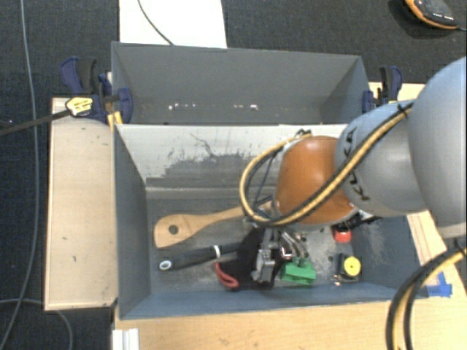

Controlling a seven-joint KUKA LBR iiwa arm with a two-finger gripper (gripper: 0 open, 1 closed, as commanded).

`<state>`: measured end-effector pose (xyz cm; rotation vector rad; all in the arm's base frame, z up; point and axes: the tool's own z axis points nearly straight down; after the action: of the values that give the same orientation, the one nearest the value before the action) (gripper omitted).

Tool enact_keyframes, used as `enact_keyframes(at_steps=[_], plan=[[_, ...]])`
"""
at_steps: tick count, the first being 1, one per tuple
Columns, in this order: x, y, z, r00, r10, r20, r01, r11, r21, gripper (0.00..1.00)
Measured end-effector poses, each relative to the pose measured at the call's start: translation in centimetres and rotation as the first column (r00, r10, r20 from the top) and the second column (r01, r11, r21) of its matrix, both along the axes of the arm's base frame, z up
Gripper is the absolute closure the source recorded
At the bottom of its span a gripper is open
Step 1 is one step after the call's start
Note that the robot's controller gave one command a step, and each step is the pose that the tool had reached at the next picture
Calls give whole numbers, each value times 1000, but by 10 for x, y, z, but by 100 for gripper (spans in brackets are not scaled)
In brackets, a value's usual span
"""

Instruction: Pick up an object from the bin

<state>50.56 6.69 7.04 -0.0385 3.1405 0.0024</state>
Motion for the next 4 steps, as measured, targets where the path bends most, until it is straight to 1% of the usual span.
enact_keyframes(at_steps=[1,2,3,4], plan=[[-5,-4,0,945,-326,3,326,945,6,0],[1,0,1,1000,-15,5,15,1000,2,0],[-5,-4,0,952,-307,2,307,952,5,0],[1,0,1,999,-33,8,33,999,4,100]])
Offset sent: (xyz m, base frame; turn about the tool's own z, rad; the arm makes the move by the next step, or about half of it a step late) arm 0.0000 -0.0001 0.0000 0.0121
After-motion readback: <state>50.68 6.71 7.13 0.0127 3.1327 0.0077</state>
